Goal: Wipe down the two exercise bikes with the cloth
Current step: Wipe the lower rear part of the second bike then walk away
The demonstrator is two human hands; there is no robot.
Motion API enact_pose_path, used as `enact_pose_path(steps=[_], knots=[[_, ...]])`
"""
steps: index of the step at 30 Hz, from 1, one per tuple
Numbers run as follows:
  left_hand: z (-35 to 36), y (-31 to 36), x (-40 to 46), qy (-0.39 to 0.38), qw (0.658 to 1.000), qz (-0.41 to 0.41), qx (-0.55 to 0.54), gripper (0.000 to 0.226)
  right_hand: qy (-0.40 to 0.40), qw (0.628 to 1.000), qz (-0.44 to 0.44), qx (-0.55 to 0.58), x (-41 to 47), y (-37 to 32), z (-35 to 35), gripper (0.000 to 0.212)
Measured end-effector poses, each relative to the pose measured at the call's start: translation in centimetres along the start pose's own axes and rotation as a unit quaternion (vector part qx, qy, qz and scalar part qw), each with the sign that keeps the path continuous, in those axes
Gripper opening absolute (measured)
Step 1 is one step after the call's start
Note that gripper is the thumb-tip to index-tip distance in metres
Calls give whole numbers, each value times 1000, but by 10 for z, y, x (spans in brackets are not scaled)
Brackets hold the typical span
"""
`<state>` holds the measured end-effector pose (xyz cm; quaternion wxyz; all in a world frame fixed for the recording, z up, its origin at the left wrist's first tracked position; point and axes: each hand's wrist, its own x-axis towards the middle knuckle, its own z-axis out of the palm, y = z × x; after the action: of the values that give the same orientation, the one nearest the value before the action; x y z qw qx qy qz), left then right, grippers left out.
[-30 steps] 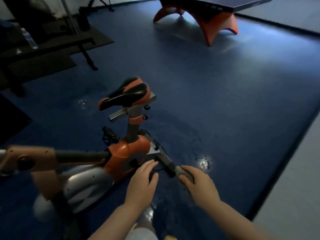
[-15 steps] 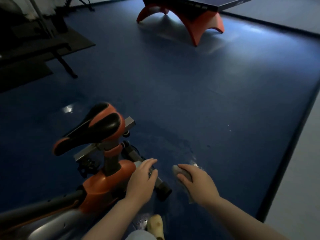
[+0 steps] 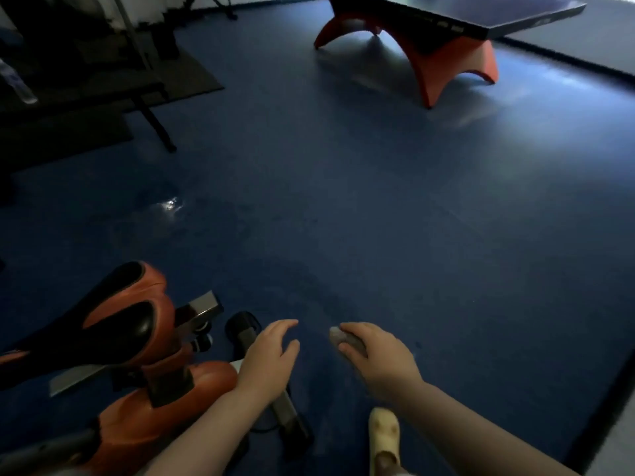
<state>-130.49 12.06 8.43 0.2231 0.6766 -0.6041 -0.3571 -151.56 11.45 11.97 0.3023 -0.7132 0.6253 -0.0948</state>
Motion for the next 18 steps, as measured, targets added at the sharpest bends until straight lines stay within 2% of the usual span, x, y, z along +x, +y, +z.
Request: enact_pose_path(steps=[5, 9, 18], knots=[[36, 35, 48, 63, 991, -100, -65, 36, -52, 995, -67, -49, 64, 48, -54, 39], [54, 56, 72, 93, 981, -143, -97, 36, -86, 990, -90, -61, 108, 66, -73, 39], [31, 32, 125, 177, 953, -224, -103, 34, -159, 971, -169, -52, 218, 26, -60, 42]])
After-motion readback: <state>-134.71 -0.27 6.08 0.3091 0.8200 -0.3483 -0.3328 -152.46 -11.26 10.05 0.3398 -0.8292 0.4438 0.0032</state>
